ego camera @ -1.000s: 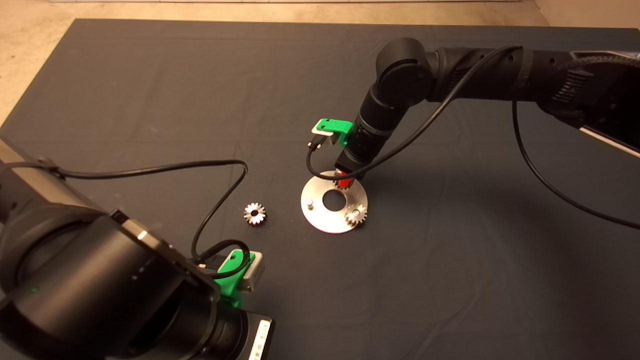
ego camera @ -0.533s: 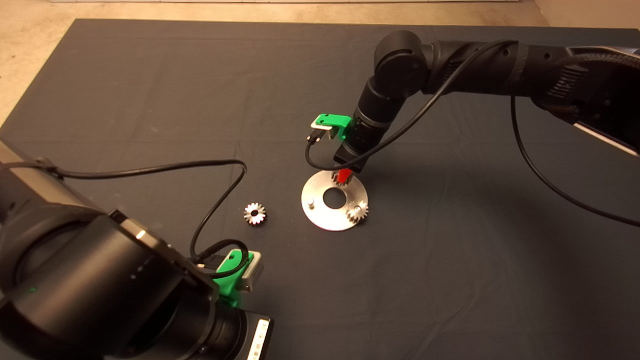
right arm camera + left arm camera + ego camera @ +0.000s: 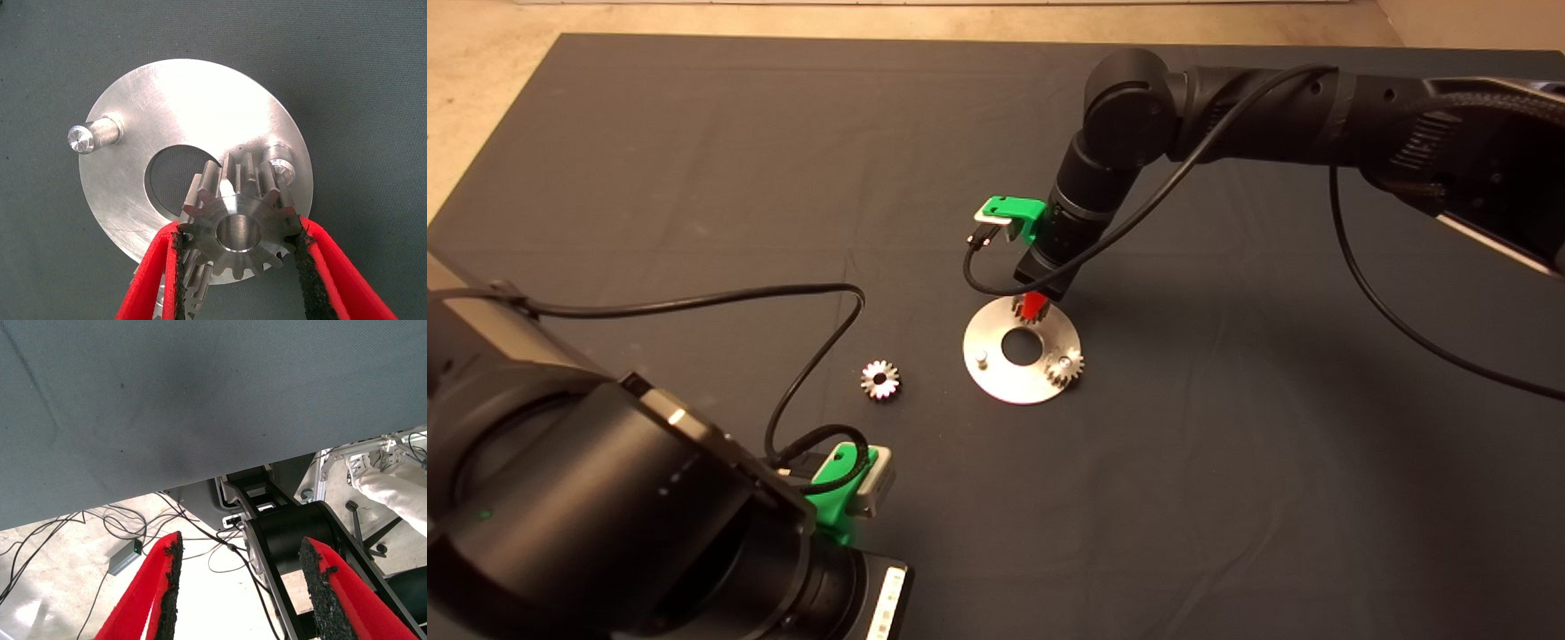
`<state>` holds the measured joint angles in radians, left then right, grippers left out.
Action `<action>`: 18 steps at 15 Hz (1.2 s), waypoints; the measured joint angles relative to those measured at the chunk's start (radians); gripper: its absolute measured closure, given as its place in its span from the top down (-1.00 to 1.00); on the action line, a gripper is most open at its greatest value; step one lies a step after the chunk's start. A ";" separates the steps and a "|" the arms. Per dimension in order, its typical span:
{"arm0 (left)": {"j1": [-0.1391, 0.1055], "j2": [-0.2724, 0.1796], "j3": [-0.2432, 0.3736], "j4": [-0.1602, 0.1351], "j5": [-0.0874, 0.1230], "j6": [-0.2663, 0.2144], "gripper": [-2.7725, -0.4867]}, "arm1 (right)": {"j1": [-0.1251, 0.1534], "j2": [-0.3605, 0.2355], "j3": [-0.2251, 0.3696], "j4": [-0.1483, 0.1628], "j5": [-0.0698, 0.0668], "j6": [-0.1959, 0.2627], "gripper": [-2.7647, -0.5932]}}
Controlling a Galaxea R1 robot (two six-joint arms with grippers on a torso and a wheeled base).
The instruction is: Install three planetary gears onto the carrier pins
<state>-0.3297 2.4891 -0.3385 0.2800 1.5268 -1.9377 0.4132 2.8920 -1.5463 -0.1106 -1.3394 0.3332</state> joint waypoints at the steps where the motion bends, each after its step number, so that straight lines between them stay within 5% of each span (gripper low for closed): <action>1: 0.000 -0.001 0.000 0.000 0.000 0.000 -0.39 | 0.000 -0.001 0.003 0.000 0.000 0.000 -0.73; 10: 0.000 -0.001 0.000 0.000 0.000 0.000 -0.39 | 0.000 -0.011 0.042 -0.004 -0.012 0.000 -0.73; 18: 0.000 -0.001 0.000 0.000 0.000 0.000 -0.39 | 0.015 -0.011 0.042 -0.004 -0.007 -0.001 -0.73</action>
<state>-0.3300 2.4880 -0.3385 0.2800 1.5268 -1.9373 0.4284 2.8806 -1.5043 -0.1145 -1.3464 0.3323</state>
